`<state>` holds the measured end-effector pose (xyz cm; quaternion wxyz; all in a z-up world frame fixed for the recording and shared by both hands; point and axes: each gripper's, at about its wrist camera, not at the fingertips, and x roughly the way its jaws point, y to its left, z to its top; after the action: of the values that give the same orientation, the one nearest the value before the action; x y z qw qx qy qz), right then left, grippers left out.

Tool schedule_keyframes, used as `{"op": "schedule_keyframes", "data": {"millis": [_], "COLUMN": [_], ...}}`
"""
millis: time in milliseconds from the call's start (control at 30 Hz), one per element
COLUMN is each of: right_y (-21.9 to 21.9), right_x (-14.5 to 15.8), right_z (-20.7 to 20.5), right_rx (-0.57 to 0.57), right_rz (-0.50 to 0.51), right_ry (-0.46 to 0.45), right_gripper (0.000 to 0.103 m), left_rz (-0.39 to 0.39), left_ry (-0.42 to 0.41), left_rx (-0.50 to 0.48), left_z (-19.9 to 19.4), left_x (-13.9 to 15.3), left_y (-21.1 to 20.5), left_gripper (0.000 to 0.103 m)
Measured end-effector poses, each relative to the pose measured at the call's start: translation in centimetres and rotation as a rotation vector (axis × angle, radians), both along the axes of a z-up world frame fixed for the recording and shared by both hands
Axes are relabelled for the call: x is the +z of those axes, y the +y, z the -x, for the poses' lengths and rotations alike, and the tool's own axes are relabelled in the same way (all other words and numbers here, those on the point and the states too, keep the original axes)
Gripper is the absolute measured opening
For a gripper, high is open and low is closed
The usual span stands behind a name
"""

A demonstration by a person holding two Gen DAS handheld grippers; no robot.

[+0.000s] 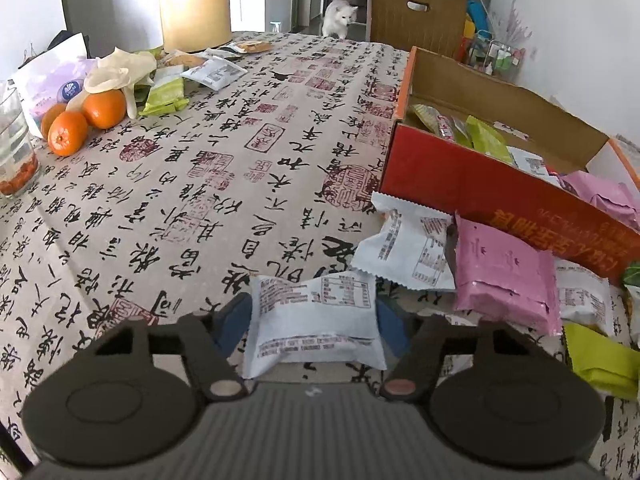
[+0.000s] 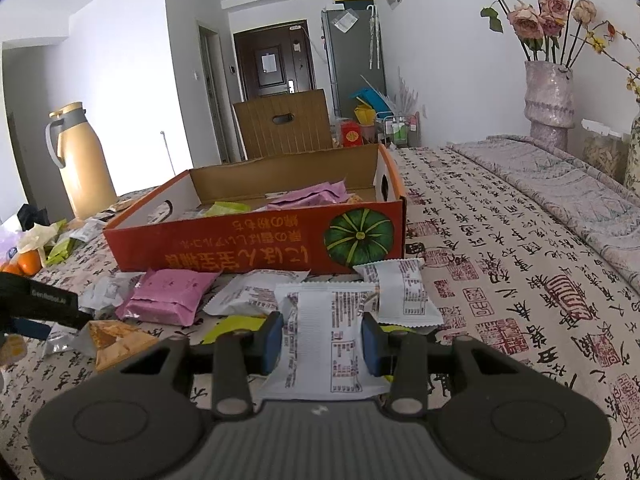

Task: Organize snacks
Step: 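Grasp another white snack packet with the left tool, then lift both held white packets and carry them over the box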

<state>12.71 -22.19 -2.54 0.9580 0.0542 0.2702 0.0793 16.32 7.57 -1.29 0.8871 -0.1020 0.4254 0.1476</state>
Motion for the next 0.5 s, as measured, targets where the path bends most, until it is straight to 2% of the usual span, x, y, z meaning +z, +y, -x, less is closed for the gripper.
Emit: {"op": "schedule_keyframes", "data": {"millis": [167, 500], "right_y": [0.0, 0.2], "right_x": [0.1, 0.8], "right_z": [0.4, 1.4], "right_rx": [0.002, 0.014], "right_rz": [-0.006, -0.007], "right_ry": [-0.007, -0.026], "right_gripper": [0.040, 0.040], "left_rz": [0.010, 0.037], "left_ry": [-0.013, -0.039], "left_rx": [0.002, 0.015], "left_z": [0.8, 3.2], "left_x": [0.1, 1.0], "left_y": [0.5, 1.6], "left_gripper": [0.056, 0.052]}}
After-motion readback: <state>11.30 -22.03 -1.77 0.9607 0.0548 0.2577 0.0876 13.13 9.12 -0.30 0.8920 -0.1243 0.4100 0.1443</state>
